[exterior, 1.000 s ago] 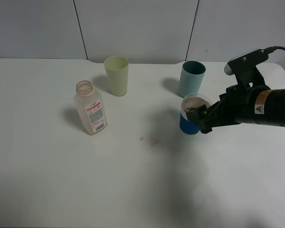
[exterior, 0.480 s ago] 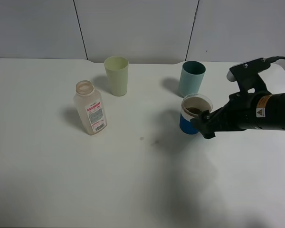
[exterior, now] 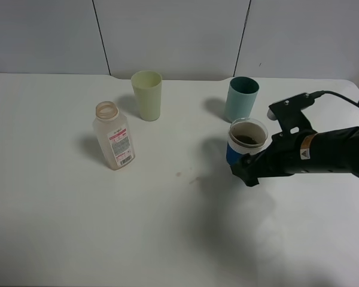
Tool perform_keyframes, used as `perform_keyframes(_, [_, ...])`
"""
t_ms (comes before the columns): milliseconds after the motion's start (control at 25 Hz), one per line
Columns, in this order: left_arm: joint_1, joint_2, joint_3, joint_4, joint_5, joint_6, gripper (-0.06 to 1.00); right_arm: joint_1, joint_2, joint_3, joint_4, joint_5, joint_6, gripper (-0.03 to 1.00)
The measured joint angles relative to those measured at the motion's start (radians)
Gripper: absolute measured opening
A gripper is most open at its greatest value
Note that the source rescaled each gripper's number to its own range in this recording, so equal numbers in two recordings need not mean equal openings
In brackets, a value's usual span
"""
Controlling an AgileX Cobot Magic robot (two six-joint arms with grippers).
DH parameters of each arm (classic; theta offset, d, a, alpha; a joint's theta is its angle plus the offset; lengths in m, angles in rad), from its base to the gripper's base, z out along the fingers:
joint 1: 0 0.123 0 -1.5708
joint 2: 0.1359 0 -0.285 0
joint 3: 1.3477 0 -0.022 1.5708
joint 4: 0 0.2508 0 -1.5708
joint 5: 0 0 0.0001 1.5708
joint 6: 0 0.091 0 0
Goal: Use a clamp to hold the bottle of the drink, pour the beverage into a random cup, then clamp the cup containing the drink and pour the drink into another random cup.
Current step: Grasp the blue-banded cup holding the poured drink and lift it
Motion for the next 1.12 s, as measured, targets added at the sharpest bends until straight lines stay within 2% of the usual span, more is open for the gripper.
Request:
perform_keyframes(160, [0.000,0.000,0.000,0.000,0.000,0.000,1.00,0.000,0.132,0.001,-0.006,-0.127,-0.006,0.92])
perform_keyframes(480, [0.000,0.000,0.000,0.000,0.000,0.000,1.00,0.000,0.260,0.008,0.014,-0.292,-0.101,0.92])
perform_keyframes(560, [-0.001,0.000,0.000,0.000,0.000,0.000,1.00,0.000,0.260,0.047,0.071,-0.396,-0.161,0.92])
perform_keyframes(680, [-0.002,0.000,0.000,0.000,0.000,0.000,1.00,0.000,0.260,0.138,0.163,-0.614,-0.240,0.92])
perform_keyframes(800, [-0.002,0.000,0.000,0.000,0.000,0.000,1.00,0.000,0.261,0.223,0.200,-0.822,-0.271,0.92])
perform_keyframes(880, [-0.002,0.000,0.000,0.000,0.000,0.000,1.00,0.000,0.261,0.256,0.200,-0.925,-0.281,0.92])
perform_keyframes(1120, [-0.002,0.000,0.000,0.000,0.000,0.000,1.00,0.000,0.261,0.266,0.204,-0.999,-0.311,0.92])
